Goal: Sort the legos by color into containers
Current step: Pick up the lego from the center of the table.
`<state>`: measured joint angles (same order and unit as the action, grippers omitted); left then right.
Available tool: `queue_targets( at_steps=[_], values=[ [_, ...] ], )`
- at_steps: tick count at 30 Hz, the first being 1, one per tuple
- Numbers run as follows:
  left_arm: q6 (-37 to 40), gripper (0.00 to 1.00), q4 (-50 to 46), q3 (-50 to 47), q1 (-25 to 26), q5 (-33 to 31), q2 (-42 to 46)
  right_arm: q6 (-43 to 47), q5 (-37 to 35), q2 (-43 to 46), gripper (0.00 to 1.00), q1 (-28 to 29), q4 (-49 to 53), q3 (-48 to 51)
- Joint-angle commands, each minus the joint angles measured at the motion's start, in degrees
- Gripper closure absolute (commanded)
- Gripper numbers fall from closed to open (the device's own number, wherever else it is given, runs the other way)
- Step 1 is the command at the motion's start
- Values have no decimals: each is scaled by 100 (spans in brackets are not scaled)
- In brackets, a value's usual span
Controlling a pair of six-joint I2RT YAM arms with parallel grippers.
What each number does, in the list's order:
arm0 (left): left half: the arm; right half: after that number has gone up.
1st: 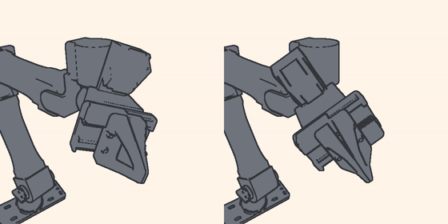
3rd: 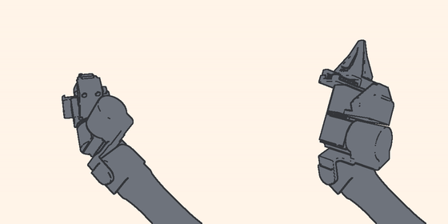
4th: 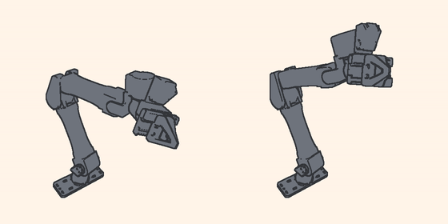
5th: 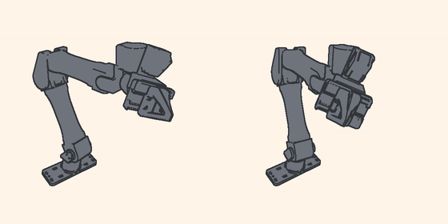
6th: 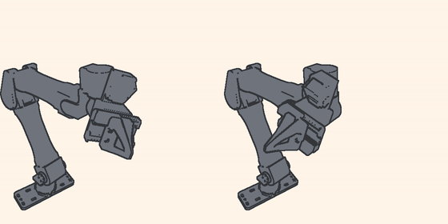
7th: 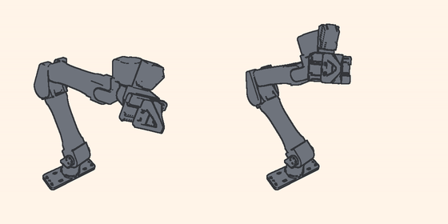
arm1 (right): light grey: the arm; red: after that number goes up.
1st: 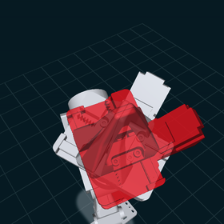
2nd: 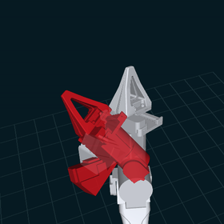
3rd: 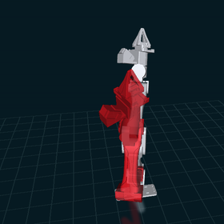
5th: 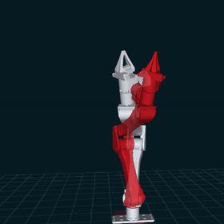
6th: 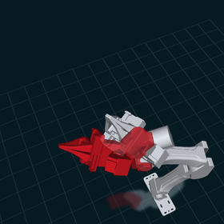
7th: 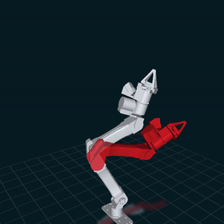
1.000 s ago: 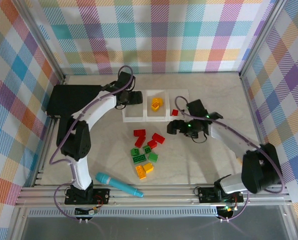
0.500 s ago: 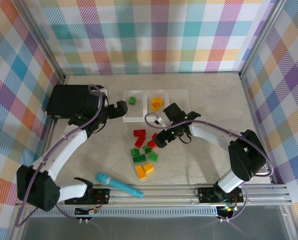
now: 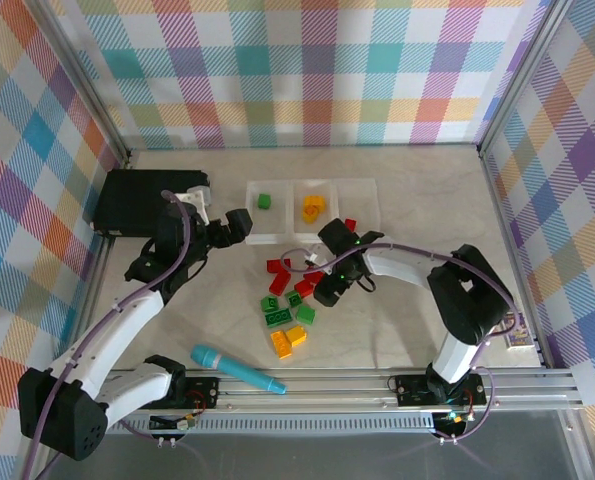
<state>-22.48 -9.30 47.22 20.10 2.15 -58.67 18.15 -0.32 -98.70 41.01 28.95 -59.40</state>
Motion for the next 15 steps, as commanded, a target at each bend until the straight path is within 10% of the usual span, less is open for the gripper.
queue_targets(
  at_steps=[1, 15],
  values=[
    [-28, 0, 260, -47, -15, 86, 184, 204, -162, -151, 12, 73, -87, -285],
    [142, 0, 443, -232, -15, 176, 460, 82, -693, -871, 23, 126, 10, -783]
  ],
)
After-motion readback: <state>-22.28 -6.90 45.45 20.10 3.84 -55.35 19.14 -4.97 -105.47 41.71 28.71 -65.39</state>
